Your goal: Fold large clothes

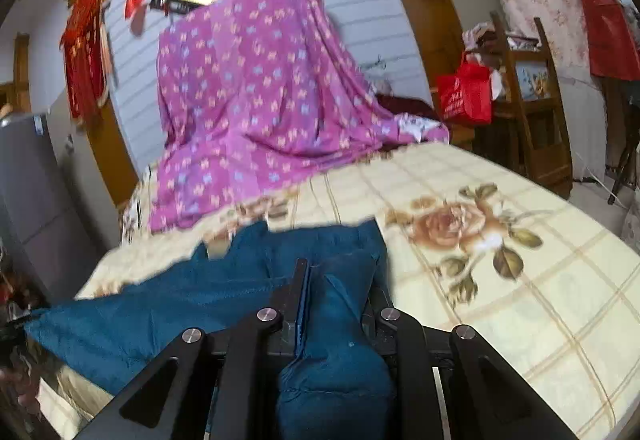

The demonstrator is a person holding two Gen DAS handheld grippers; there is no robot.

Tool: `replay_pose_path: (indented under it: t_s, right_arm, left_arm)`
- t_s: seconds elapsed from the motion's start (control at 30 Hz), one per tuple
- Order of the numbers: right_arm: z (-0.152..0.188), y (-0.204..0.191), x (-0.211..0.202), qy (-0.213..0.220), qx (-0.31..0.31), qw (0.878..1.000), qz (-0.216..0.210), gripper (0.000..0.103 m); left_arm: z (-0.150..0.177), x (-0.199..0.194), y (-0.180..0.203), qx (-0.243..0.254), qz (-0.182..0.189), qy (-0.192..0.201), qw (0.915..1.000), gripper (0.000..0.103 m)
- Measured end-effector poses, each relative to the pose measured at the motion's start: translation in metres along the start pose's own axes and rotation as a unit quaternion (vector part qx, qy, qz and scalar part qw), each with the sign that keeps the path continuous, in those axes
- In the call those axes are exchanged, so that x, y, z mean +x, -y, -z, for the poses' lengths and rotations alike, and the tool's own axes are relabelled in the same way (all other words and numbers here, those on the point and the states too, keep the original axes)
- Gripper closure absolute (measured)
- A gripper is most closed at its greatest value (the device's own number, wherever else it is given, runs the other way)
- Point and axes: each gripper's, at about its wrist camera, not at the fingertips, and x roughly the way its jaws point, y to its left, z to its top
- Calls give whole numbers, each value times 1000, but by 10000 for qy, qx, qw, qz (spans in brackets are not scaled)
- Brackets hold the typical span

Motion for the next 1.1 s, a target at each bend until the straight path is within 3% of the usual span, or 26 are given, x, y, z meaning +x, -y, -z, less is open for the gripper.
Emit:
replay_pose_path:
  t_s: [0.2, 0.37, 0.57, 0.83, 0.93, 1.0, 1.07, 1.1]
  right_arm:
    - [-45, -14, 23, 446, 266, 9986, -109, 87]
    - [-77, -19, 66, 585, 522, 9967, -214, 87]
    - [-76, -12, 119, 524, 558, 9964, -352, 87]
    - [-51, 9, 202, -144, 922, 9947, -427, 86]
    - [-41, 20, 223, -533, 1155, 9913, -327, 79]
    - [-38, 25, 230, -739, 1307, 9881, -339, 62]
    - [-38, 27, 229, -817, 1434, 9857, -337, 59]
    - [-38, 27, 226, -809, 1455, 9854, -346, 52]
  left_arm:
    - [-53, 11, 11, -91, 26, 334, 9994, 93]
    - [-98, 68, 24, -106, -202, 188, 9996, 93]
    - [-99, 140, 36, 211, -578, -11, 9981, 93]
    - [-72, 229, 35, 377, -855, -441, 9947, 91]
    - [-65, 244, 33, 305, -697, -665, 9949, 90]
    - [-65, 248, 29, 204, -512, -826, 9951, 86]
    - [-71, 251, 20, -25, -196, -1123, 9935, 80]
    - [-74, 251, 18, -86, -90, -1217, 9925, 78]
